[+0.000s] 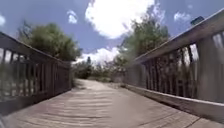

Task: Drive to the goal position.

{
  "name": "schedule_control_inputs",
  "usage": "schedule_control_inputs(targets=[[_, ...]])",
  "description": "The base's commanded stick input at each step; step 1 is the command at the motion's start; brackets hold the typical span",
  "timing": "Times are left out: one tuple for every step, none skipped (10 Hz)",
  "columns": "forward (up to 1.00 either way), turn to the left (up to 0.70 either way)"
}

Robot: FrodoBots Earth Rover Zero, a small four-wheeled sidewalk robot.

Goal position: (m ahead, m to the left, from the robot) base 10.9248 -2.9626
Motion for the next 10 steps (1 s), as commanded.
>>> schedule_control_inputs(targets=[[0.45,0.0],[0.45,0.0],[0.45,0.0],[0.45,0.0],[0.45,0.01],[0.45,0.17],[0.45,0.27],[0.45,0.27],[0.45,0.27],[0.45,0.27]])
